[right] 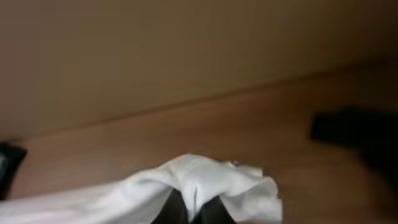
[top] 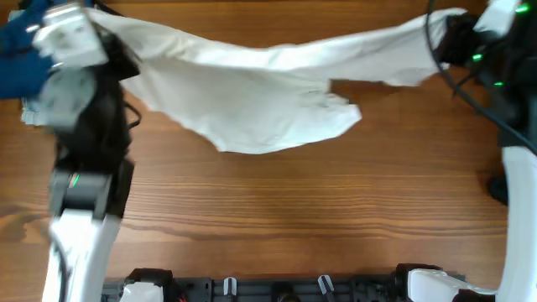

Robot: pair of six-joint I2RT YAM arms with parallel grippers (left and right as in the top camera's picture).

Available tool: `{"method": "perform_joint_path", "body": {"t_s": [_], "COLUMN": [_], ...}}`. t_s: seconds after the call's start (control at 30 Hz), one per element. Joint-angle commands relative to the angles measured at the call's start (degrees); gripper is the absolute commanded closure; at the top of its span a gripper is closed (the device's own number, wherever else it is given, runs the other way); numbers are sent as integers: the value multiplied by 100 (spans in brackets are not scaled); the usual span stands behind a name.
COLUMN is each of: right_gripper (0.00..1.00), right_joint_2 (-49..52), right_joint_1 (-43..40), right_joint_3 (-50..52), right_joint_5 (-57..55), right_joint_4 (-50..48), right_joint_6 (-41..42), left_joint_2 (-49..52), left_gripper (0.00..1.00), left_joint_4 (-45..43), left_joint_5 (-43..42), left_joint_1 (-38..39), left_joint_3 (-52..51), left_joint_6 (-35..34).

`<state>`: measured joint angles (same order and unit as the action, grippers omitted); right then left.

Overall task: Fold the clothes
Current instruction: 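Swing the T-shirt up and lay it flat with both grippers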

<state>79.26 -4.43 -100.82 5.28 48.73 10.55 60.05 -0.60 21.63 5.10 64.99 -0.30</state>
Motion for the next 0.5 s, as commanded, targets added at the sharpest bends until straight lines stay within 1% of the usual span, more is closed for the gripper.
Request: {"method": "perform_joint_path", "body": {"t_s": [0.0, 0.07, 0.2, 0.33, 0.4, 0.47], "right_gripper": [96, 96, 96, 96, 96, 96], "right_joint_2": [-118, -155, -385, -785, -1021, -1147], "right_joint_1": [-229, -402, -588, -616, -616, -616], "right_joint_3": [-1130, -1759, -2505, -2918, -2968, -2968], "right_joint_5": [-101, -101, -101, -264, -385, -424], "right_joint_4": [433, 844, 1530, 2218, 2549, 2857], "right_joint_6": [-334, -437, -435, -435, -431, -407], "left_joint_2": [-999, -1467, -1923, -2188, -2262, -2273], "left_gripper": [96, 96, 96, 96, 96, 96], "left_joint_4": [-328, -507, -498, -424, -275, -133], "left_joint_5": [15, -120, -168, -166, -166, -164], "left_joint_1": [31, 31, 31, 31, 31, 31], "left_joint_3": [114, 210, 516, 769, 885, 988], "left_joint_6": [9, 160, 157, 160, 164, 326]}}
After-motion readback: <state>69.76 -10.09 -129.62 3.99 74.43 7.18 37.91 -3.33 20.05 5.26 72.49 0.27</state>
